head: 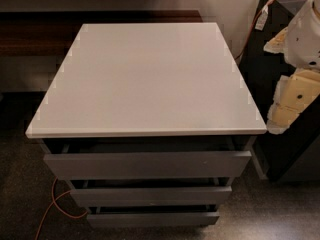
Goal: Pick green can from middle drawer and place on counter
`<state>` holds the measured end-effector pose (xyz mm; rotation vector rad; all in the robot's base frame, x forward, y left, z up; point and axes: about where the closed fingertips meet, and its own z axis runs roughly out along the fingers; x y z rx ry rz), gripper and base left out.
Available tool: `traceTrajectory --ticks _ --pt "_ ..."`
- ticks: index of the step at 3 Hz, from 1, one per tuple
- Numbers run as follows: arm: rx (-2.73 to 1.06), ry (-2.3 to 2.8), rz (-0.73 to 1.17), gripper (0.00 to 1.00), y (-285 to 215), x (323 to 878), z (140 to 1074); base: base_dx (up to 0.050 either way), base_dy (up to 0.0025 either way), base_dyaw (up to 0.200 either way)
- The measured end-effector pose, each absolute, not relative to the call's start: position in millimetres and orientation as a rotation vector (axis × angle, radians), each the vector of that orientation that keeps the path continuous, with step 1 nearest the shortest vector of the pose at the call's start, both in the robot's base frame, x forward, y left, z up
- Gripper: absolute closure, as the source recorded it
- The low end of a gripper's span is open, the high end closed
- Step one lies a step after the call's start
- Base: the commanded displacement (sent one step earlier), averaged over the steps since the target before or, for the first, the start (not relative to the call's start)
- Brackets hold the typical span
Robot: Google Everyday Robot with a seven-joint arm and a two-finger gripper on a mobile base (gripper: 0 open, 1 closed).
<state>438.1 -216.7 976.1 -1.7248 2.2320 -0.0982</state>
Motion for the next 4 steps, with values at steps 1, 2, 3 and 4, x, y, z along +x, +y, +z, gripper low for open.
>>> traceTrajectory --ticks 1,2,3,4 --pt "-1.725 2.232 -0.098 0.0 -217 438 976 -0.05 0.0 0.0" --pt "-1.725 2.232 -0.098 0.0 -217 438 976 -0.05 0.0 0.0" --pt "-1.725 2.232 -0.098 0.0 -217 438 976 0.0 0.0 0.0" --pt "-1.753 2.217 -0.025 0.0 -205 436 962 0.0 0.0 0.0"
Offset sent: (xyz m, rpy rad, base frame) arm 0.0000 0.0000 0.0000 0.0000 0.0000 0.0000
